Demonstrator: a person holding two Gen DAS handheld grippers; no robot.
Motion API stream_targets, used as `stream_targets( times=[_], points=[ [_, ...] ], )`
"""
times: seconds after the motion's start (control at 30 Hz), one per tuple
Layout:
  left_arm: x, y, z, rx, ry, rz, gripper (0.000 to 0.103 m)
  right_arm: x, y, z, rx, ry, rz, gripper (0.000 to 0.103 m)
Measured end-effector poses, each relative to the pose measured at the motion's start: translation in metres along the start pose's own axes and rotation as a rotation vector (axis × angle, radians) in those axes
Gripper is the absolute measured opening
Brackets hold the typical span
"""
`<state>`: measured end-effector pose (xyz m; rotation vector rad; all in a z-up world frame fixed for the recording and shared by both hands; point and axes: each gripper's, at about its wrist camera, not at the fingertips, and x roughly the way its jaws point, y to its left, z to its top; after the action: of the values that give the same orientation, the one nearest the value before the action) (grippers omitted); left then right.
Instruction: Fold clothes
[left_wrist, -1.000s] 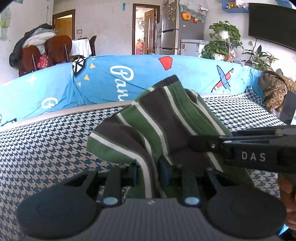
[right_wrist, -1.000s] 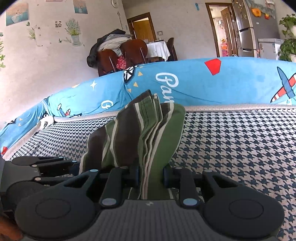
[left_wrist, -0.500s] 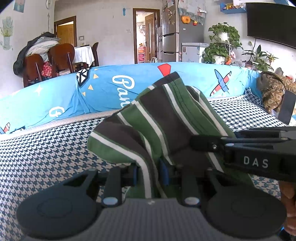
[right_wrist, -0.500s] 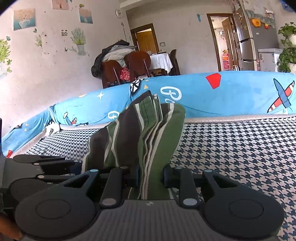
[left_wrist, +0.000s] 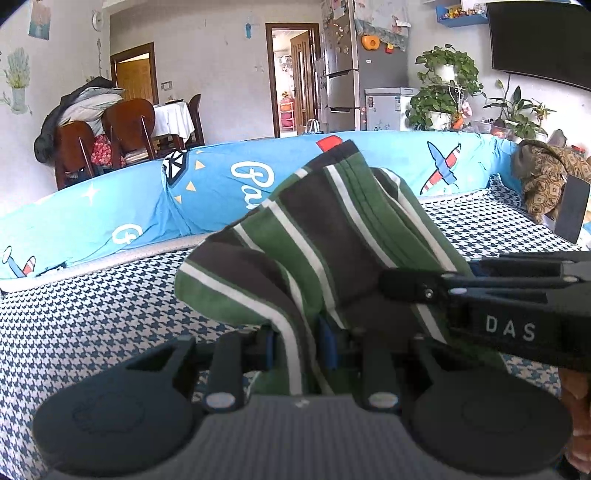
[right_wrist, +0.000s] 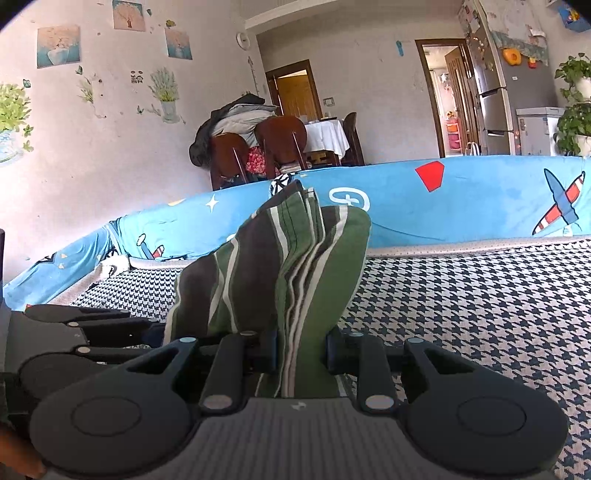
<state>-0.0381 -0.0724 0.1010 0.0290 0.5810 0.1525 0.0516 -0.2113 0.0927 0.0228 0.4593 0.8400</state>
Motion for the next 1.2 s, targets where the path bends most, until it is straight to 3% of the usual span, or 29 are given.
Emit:
stream_targets(
  times=[1.2],
  points=[
    [0.008, -0.042, 0.023, 0.087, -0.036, 0.001, 0.024, -0.025, -0.038, 0.000, 0.076, -0.081, -0.063, 0.025]
  ],
)
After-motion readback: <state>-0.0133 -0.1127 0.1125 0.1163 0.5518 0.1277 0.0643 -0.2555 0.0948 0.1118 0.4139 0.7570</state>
